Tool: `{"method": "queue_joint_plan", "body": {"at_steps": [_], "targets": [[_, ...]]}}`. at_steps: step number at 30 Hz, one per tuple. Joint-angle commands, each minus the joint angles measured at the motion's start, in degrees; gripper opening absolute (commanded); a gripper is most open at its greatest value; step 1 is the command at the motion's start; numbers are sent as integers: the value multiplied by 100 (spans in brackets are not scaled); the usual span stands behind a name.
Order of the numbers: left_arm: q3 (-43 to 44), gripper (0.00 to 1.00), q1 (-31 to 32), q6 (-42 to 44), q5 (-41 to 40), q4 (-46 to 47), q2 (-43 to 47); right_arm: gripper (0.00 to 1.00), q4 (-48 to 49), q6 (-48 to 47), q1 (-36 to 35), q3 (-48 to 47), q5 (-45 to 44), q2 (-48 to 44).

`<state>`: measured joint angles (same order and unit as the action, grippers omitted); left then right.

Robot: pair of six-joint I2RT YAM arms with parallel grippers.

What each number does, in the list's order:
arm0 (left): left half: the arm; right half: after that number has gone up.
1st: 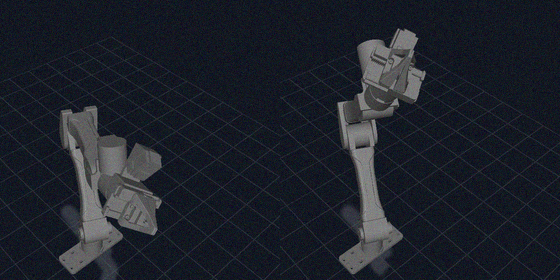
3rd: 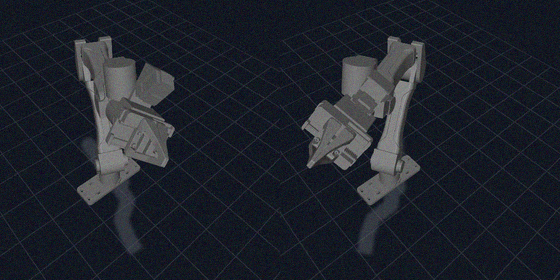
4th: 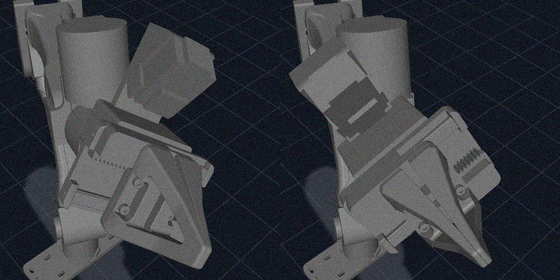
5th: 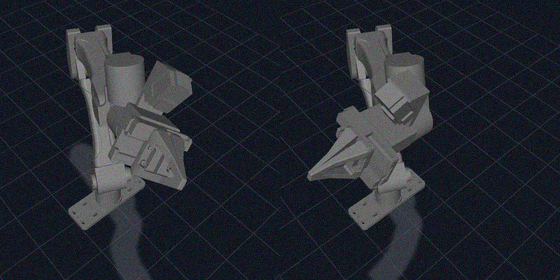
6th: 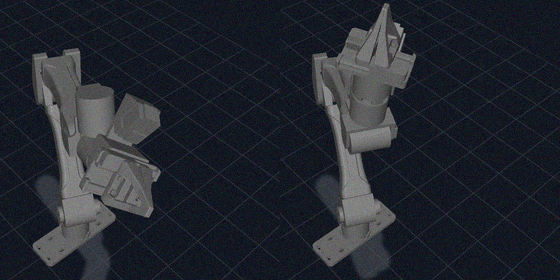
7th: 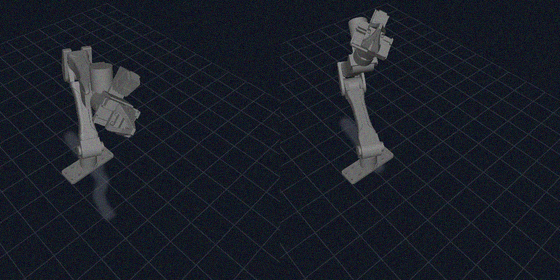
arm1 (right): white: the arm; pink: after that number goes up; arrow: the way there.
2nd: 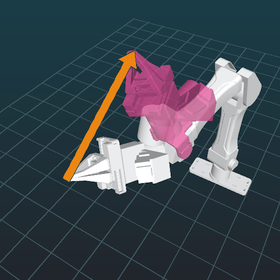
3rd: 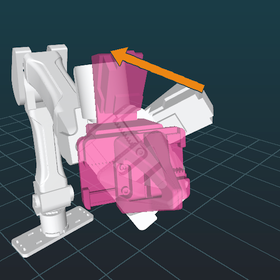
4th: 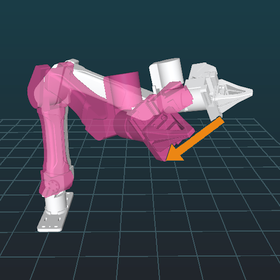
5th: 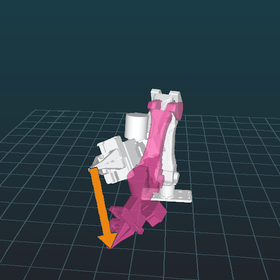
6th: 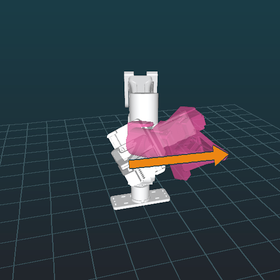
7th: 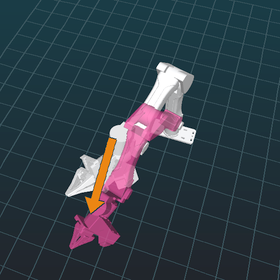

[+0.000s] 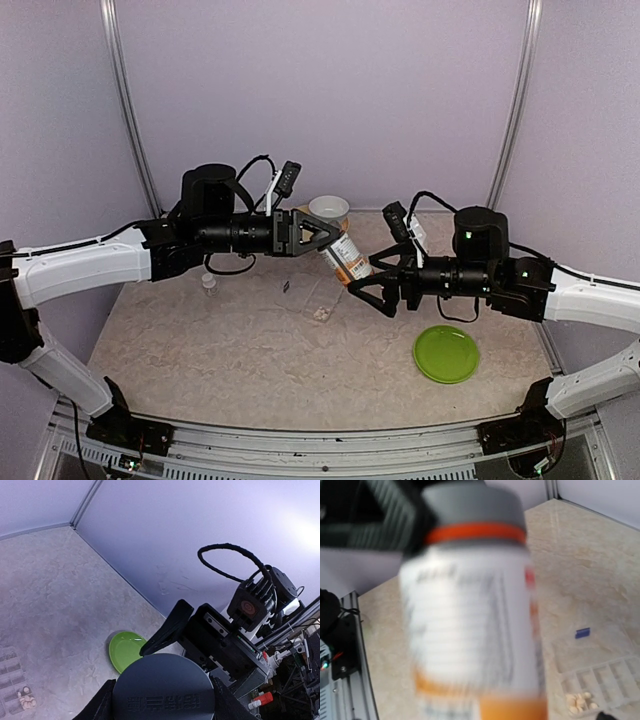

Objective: Sort the pills into containers
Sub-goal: Place the pill bottle at the center of the board.

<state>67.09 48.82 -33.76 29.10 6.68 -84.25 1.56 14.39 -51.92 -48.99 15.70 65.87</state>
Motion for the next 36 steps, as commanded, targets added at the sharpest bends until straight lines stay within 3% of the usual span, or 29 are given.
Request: {"method": "queue_joint_plan", "body": {"at_steps": [1,16,26,36], "targets": [[-63,37,-176,248,-566,-469,373,100,-199,-97,74,47,-352,-67],[65,38,-799,1077,-2615,-1780,329,100,-410,-132,69,279,-1065,-253],[-94,38,-1477,848,-3332,-2075,103,100,-433,-96,77,542,-1261,-476],[-548,38,-1528,618,-3909,-2603,199,100,-340,-77,96,717,-1295,-488]]}}
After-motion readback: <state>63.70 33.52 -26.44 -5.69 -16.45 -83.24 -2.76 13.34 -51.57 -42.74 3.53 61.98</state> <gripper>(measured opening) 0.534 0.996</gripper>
